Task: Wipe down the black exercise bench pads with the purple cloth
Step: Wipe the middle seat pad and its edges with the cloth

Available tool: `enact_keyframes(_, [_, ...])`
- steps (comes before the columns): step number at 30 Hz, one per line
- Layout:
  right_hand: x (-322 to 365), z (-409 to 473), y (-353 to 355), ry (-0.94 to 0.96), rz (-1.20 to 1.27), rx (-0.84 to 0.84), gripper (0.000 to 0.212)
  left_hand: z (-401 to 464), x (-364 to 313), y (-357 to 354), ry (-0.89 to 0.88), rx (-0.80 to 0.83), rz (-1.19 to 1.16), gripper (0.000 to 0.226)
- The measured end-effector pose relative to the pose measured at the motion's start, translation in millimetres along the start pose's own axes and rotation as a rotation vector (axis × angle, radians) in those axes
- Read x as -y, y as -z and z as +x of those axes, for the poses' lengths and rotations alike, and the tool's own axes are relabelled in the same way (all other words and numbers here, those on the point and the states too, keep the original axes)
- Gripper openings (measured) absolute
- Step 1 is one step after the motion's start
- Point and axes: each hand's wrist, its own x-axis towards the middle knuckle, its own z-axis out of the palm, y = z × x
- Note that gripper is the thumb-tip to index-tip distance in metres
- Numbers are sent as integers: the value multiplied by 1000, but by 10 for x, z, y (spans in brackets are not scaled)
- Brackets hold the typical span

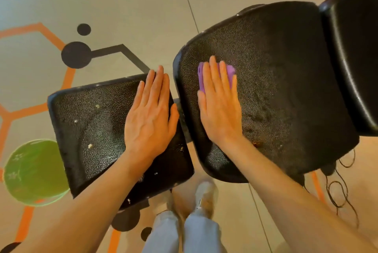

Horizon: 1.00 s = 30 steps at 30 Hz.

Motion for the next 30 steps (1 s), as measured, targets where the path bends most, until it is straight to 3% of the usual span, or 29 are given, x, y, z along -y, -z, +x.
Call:
enact_keyframes(3, [-24, -1110, 90, 186, 30, 130, 55, -3, 11, -6, 11, 13, 10, 62])
enact_keyframes(5, [-255, -1047, 60, 281, 21, 159, 56, 4, 10, 4, 9, 15, 6, 63])
enact_keyframes(9, [-475, 436, 180, -29, -34, 3, 57, -12, 8, -10, 9, 16, 11, 63])
enact_keyframes(11, [-478, 482, 140, -94, -17, -52, 56, -6, 8, -18, 13, 18, 19, 63])
enact_keyframes(15, [-345, -1051, 63, 179, -27, 91, 57, -8, 17, -21, 20, 28, 13, 64])
enact_keyframes(18, [-639, -1030, 30, 358, -80, 87, 58, -9, 16, -2, -2, 25, -4, 63])
enact_keyframes(20, [-804, -363, 91, 210, -175, 38, 57, -45, 5, 25, -17, 34, -38, 62])
enact_keyframes(22, [-868, 167, 181, -86, -90, -50, 56, -161, -58, 34, -54, 61, -66, 61])
enact_keyframes(24, [-649, 101, 130, -286, 5, -128, 56, -358, -168, 18, -122, 101, -83, 62])
enact_keyframes(25, [-461, -139, 65, -253, 7, -105, 57, -467, -220, 3, -149, 124, -95, 63])
enact_keyframes(27, [-95, -760, -17, 31, 14, 11, 58, -622, -278, -35, -182, 169, -101, 65])
enact_keyframes(29, [-176, -982, -23, 305, 22, 71, 57, -683, -273, -60, -208, 201, -69, 65])
enact_keyframes(30, [-401, -877, 8, 329, -20, 72, 56, -687, -261, -65, -218, 208, -48, 65])
